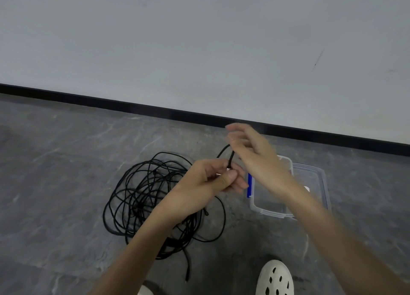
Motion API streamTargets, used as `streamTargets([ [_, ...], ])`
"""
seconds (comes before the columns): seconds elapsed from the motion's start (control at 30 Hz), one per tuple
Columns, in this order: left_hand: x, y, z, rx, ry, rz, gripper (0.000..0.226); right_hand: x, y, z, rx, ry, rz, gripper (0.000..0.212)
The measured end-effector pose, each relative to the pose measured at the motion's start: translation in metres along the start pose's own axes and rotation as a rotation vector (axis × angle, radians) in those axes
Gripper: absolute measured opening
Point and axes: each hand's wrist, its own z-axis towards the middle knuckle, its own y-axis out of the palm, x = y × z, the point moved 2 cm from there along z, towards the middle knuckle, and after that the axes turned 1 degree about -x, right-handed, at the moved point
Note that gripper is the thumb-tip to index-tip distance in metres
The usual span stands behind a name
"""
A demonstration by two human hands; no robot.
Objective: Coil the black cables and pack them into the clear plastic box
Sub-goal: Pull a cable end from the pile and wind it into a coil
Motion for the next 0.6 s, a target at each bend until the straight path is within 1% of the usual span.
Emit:
streamTargets([
  [0.03, 0.002, 0.000, -0.001, -0.012, 0.001, -0.062, 0.019, -0.002, 0.001, -0.001, -0.061, 0.013, 0.043, 0.027],
  [0.13, 0.005, 0.000, -0.002, -0.045, 0.012, -0.202, 0.021, -0.007, 0.002, -0.003, -0.210, 0.081, 0.172, 0.046],
  [0.23, 0.009, -0.003, -0.003, -0.019, 0.018, -0.379, 0.019, -0.009, 0.006, -0.006, -0.313, 0.135, 0.358, 0.053],
  [0.33, 0.012, -0.007, -0.003, -0.020, 0.048, -0.475, 0.018, -0.010, 0.011, -0.009, -0.346, 0.174, 0.437, 0.044],
  [0.4, 0.012, -0.009, -0.003, -0.011, 0.053, -0.509, 0.023, -0.010, 0.016, -0.009, -0.322, 0.206, 0.425, 0.037],
  [0.47, 0.013, -0.010, -0.002, -0.002, 0.053, -0.569, 0.027, -0.008, 0.021, -0.007, -0.312, 0.233, 0.409, 0.034],
  [0.53, 0.013, -0.013, -0.002, 0.022, 0.046, -0.650, 0.028, -0.008, 0.027, -0.008, -0.334, 0.251, 0.380, 0.031],
  [0.6, 0.014, -0.015, -0.002, 0.068, 0.045, -0.700, 0.028, -0.008, 0.034, -0.010, -0.359, 0.266, 0.333, 0.031],
])
